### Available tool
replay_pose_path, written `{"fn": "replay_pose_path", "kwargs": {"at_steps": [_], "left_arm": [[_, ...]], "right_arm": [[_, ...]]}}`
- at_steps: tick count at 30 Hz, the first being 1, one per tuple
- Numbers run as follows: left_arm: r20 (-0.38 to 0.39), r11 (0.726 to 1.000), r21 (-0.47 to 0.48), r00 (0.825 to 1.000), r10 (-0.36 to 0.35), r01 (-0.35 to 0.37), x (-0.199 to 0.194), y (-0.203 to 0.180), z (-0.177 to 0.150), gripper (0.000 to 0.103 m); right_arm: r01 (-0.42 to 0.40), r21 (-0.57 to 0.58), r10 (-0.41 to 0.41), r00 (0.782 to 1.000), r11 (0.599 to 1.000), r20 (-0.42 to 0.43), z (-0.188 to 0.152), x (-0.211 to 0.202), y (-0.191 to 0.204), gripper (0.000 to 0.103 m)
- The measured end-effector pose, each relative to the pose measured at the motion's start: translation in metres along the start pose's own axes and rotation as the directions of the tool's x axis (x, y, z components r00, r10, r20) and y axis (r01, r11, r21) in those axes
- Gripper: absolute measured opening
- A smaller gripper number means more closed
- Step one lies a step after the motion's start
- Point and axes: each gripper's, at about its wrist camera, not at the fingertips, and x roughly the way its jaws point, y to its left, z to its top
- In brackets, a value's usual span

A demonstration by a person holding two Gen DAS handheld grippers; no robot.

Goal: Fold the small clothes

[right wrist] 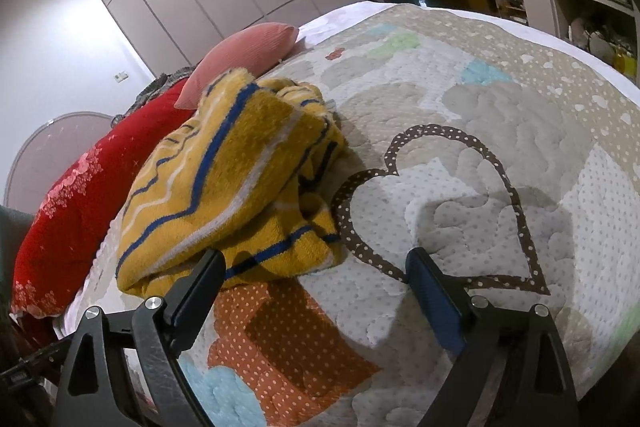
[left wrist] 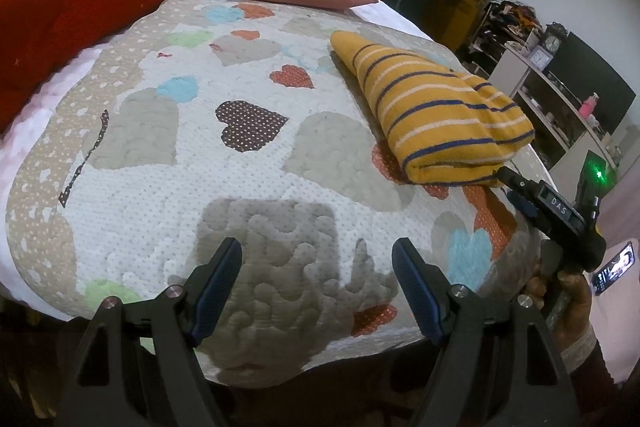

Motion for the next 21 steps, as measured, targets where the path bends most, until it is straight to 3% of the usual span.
{"fn": "replay_pose_path", "kwargs": {"at_steps": [21], "left_arm": [[-0.011,1.000,-0.026,1.000,-0.013,0.013,0.004,0.006,-0.005,0.077]], "right_arm": [[0.069,-0.080,-0.070,0.998,0.994,-0.007,-0.003,0.005,0.012,0.096]]}}
